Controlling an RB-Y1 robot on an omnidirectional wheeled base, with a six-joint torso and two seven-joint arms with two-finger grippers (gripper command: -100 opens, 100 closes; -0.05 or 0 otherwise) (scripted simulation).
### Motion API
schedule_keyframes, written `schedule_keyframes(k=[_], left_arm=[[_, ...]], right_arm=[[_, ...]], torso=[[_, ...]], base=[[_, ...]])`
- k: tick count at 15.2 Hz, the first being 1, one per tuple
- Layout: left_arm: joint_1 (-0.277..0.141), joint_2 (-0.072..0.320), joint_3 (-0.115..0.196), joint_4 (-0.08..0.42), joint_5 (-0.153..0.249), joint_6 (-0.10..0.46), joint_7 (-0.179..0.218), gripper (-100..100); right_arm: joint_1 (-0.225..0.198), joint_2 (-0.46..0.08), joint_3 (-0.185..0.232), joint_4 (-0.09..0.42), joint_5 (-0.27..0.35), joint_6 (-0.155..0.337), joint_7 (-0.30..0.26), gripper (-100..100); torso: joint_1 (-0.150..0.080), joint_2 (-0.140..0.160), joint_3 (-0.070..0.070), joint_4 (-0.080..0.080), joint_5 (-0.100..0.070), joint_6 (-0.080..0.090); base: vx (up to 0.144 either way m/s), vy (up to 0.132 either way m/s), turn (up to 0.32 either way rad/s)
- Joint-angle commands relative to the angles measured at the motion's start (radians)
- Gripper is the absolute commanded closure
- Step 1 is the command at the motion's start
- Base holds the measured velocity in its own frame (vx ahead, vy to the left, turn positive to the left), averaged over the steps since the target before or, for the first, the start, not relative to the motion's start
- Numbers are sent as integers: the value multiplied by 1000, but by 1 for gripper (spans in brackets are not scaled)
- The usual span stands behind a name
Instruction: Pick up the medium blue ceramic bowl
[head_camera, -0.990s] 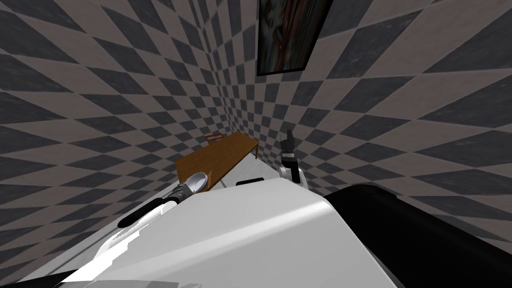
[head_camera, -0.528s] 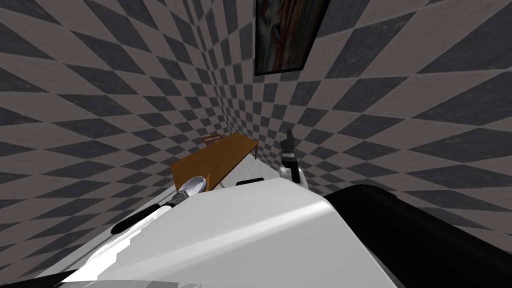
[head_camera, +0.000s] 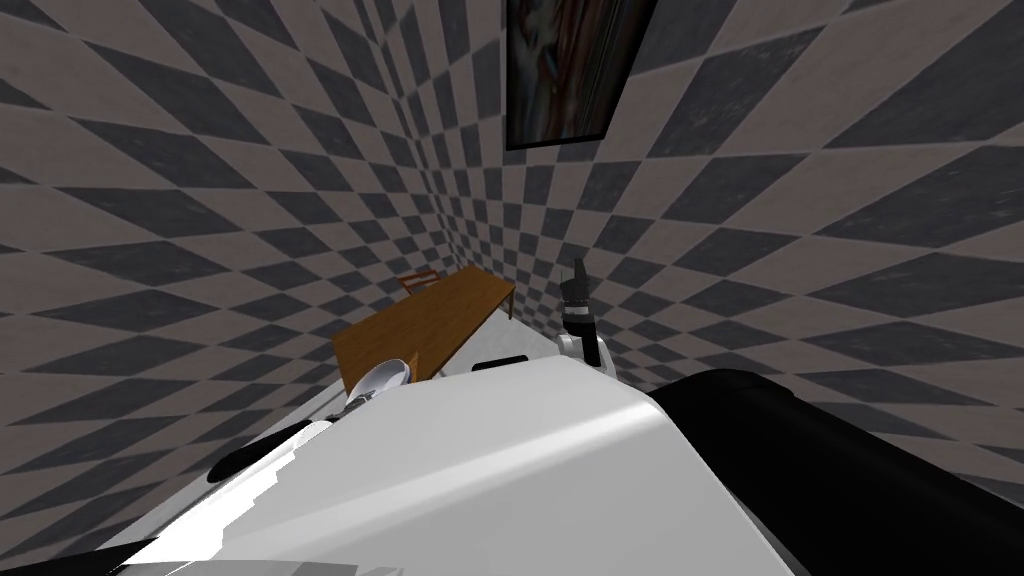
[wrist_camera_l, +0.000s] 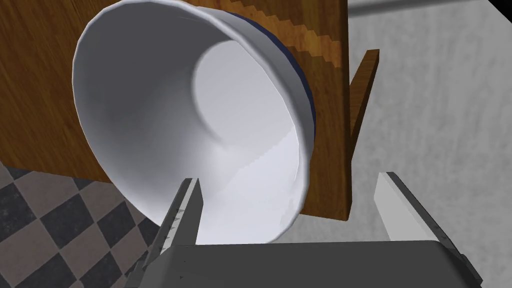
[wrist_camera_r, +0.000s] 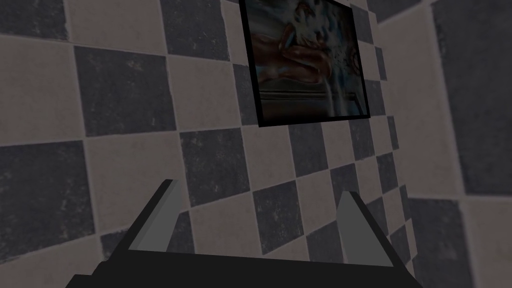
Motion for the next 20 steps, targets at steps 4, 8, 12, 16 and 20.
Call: schedule_keyframes(k=[4,8,12,16,20], left_arm=[[7,-6,15,12,17,50,-5,-100],[-24,-6,-6,87,-4,-2,-9,-100],[-24,-8,-9,88,-7,-5,-8,100],[-12,-6,2,60,4,19,-8,100],[-1,-6,10,40,13,31,-9,100]], right_arm=[[0,0,0,0,0,0,0,0],[0,0,0,0,0,0,0,0],[0,0,0,0,0,0,0,0],[0,0,0,0,0,0,0,0],[0,0,0,0,0,0,0,0]], torso=[[1,-1,0,0,0,0],[-1,2,1,0,0,0],[-2,3,1,1,0,0],[-1,2,1,1,0,1],[-4,2,1,1,-1,0]], base=[[36,30,-50],[-4,16,-4],[-4,6,-2],[0,-2,2],[7,-15,4]])
